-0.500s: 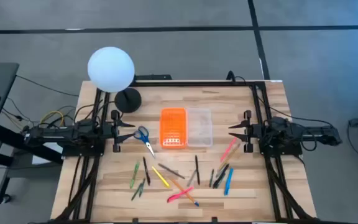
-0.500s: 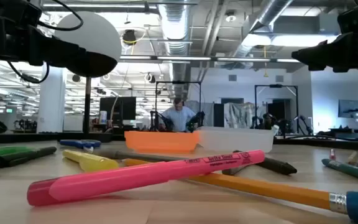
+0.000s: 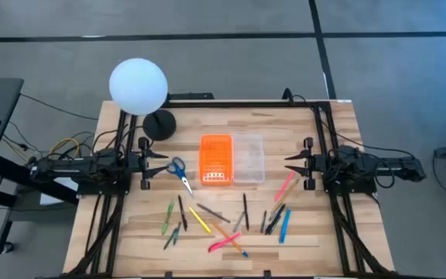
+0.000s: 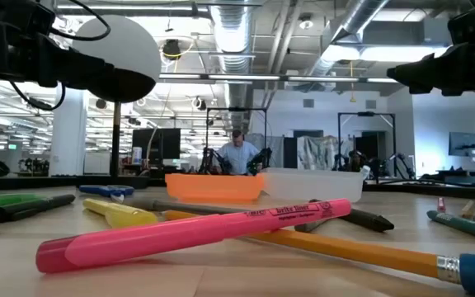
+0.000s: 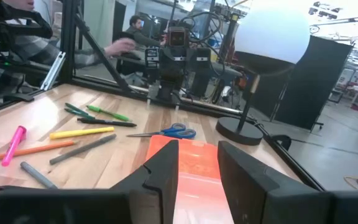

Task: Pick & place school supplies into a supply box

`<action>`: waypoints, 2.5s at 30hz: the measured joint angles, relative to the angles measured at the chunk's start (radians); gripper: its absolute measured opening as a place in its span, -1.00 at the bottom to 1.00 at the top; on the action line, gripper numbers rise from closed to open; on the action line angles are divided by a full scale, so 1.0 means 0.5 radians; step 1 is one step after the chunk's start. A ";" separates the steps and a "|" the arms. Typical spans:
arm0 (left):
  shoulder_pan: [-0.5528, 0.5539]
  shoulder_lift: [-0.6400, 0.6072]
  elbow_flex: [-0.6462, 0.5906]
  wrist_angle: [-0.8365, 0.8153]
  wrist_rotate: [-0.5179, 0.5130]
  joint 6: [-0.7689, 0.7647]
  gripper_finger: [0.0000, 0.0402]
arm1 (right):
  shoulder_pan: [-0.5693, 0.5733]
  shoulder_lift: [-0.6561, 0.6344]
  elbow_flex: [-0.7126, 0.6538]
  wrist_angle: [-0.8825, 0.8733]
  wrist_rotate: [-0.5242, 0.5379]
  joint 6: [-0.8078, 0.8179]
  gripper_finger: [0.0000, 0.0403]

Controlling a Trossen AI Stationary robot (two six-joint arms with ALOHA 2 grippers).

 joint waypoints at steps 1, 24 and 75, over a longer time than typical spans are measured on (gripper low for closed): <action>0.000 0.000 0.001 0.000 -0.001 -0.002 -0.22 | 0.001 0.000 -0.001 0.000 0.000 0.000 -0.47; 0.000 0.001 0.000 0.001 -0.001 -0.010 -0.22 | 0.000 0.000 0.000 0.000 0.000 0.000 -0.47; 0.000 0.018 0.000 0.043 -0.182 -0.613 -0.22 | -0.002 0.000 -0.001 0.011 0.003 0.500 -0.47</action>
